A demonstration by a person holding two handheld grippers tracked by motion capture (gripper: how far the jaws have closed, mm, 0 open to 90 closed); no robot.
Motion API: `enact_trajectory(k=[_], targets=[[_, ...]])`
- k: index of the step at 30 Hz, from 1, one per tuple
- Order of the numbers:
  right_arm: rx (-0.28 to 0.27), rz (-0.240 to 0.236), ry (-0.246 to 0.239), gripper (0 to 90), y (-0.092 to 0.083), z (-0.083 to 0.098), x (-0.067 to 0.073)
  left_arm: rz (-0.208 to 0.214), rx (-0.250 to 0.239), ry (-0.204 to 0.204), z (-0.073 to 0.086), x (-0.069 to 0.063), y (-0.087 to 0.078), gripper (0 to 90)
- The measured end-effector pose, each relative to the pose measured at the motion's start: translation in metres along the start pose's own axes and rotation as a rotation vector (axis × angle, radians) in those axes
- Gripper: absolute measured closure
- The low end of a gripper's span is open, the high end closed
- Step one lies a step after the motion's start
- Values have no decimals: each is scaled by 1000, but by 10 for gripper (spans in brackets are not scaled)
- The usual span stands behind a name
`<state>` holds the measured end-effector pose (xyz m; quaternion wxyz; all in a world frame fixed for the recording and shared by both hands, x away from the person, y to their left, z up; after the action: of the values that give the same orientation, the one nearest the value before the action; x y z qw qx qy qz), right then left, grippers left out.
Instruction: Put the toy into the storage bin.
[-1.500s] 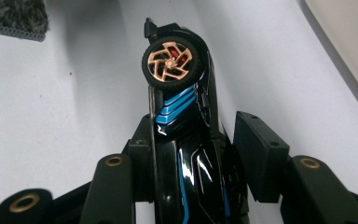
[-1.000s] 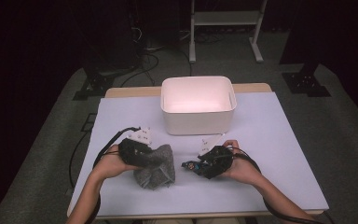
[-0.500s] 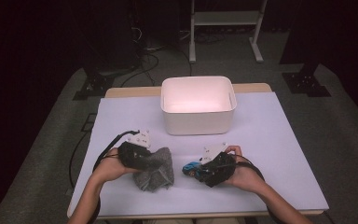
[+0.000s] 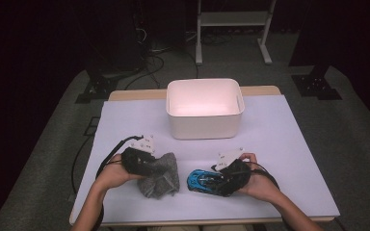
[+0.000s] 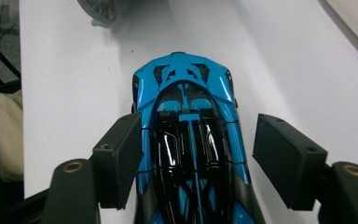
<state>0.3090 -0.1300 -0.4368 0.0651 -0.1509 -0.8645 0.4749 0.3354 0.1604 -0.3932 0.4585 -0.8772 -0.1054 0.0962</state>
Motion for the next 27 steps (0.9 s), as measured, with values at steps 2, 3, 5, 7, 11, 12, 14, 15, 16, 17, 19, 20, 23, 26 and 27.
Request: enact_trajectory(k=[2,3,5,7,11,12,14,15,16,17,19,20,23,26,27], targets=[[4,-10,0,286,-2,1,-2,1,-2,-5,1,0,1,717],[8,-16,4,280,-2,2,-2,2,-4,-6,1,0,3,717],[14,-33,-1,264,-2,2,-4,4,-5,-9,3,1,3,716],[18,-54,10,237,-1,2,-3,5,0,-10,4,1,4,716],[47,-68,1,199,6,0,-2,8,-5,-14,6,1,4,716],[53,-71,4,193,8,-1,-2,9,-4,-12,6,1,4,716],[62,-71,4,186,11,-2,-2,7,-3,-12,7,1,2,715],[68,-75,5,184,12,-2,-2,5,-4,-12,7,1,1,715],[72,-73,0,179,13,-2,-2,4,-7,-13,7,1,1,715],[72,-73,1,178,14,-3,-2,5,-8,-14,8,1,1,715],[80,-75,0,177,15,-3,-3,6,-7,-14,8,1,1,714],[84,-74,3,177,16,-3,-3,7,-7,-14,9,1,1,713],[99,-70,0,172,18,-3,-4,10,-8,-18,9,0,2,710],[109,-67,1,173,21,-2,-5,12,-5,-17,9,0,3,710],[114,-67,0,173,22,-2,-5,12,-4,-17,8,0,2,709]])
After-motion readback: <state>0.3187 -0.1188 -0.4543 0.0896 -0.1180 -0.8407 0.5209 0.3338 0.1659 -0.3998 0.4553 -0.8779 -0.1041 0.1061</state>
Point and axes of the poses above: each handheld gripper's, and its own axes: y roughly forward along the jaws, z roughly out of its underside, x roughly to its left, the point moved 2 cm from there along y, roughly forward along the jaws, and after that the axes turned 9 degrees about x, right-handed, at the moved point
